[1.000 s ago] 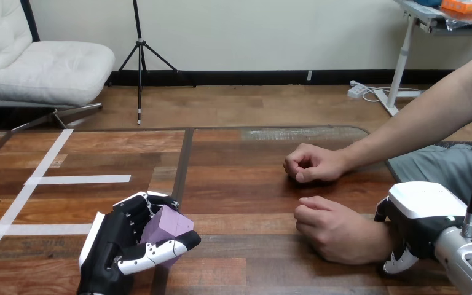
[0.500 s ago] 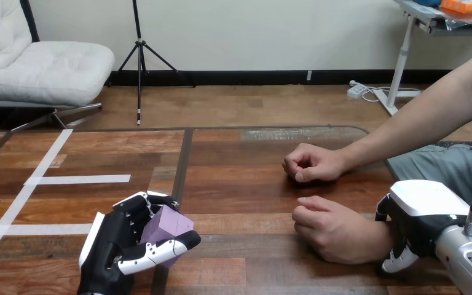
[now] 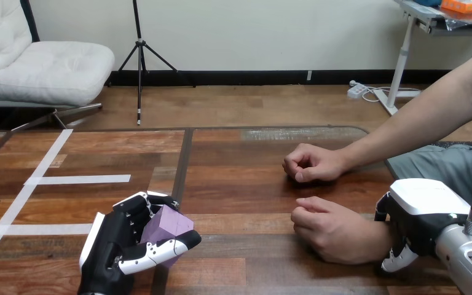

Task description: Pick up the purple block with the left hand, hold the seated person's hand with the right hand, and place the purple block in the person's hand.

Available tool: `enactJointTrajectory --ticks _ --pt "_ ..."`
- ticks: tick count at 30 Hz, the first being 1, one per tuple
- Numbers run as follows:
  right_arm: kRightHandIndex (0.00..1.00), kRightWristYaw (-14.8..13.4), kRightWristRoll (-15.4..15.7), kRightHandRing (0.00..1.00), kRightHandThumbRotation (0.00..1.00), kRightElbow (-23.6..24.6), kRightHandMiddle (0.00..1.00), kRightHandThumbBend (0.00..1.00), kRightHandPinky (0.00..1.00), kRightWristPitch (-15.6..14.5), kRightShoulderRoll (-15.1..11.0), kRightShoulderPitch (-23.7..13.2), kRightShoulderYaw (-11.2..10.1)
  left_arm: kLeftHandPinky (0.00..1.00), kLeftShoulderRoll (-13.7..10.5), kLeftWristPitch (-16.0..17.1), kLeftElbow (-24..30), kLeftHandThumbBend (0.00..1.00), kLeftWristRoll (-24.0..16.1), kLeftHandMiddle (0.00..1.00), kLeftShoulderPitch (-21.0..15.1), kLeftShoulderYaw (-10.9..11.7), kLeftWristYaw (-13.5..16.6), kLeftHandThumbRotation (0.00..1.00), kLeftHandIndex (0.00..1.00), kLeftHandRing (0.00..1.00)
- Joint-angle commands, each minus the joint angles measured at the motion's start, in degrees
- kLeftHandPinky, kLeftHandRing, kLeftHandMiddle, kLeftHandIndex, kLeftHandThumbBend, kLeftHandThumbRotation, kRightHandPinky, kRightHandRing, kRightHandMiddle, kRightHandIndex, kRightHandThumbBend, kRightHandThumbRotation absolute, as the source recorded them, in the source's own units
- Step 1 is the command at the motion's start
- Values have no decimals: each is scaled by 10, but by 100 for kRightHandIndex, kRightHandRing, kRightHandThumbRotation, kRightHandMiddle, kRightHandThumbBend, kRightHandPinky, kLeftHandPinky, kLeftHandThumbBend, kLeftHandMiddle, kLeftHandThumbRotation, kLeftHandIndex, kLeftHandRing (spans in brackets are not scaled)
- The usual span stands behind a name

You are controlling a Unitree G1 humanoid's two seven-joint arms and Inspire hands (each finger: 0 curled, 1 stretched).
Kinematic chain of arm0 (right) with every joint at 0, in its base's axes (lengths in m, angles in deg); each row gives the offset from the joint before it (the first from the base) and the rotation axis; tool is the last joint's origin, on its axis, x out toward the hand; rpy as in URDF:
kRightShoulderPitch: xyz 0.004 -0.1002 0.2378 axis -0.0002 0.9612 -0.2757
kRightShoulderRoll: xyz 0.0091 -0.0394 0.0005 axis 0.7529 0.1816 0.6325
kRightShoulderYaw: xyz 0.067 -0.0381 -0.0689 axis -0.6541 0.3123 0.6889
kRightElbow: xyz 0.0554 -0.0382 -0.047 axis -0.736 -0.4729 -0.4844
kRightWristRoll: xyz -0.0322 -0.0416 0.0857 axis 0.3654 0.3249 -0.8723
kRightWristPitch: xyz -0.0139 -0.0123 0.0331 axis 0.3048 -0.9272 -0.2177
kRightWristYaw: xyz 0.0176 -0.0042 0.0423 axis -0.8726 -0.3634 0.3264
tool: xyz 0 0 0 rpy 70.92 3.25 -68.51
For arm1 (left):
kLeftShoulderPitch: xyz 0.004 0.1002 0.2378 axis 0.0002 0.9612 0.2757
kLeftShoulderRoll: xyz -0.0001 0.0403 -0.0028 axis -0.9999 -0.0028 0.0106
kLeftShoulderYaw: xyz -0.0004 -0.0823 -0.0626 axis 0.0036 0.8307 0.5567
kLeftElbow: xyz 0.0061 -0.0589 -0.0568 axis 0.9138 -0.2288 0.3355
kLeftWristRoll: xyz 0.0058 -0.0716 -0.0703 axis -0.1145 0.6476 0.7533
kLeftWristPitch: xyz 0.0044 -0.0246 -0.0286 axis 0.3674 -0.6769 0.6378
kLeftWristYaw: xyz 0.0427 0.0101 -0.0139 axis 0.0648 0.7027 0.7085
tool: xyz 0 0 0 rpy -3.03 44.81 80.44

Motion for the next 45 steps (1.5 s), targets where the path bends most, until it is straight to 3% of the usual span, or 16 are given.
enactJointTrajectory --ticks 1,30,45 --pt "53 -13 -11 44 0 21 51 77 36 4 -23 -15 -18 33 2 11 25 93 -1 46 -30 1 1 11 47 39" --pt "54 -15 -25 45 0 27 52 76 37 -2 -24 -13 -17 33 0 7 22 93 3 46 -33 3 -3 11 47 39" --pt "54 -12 -16 46 0 29 52 77 38 -6 -28 -13 -8 33 0 13 20 93 5 46 -34 4 -8 11 48 39"
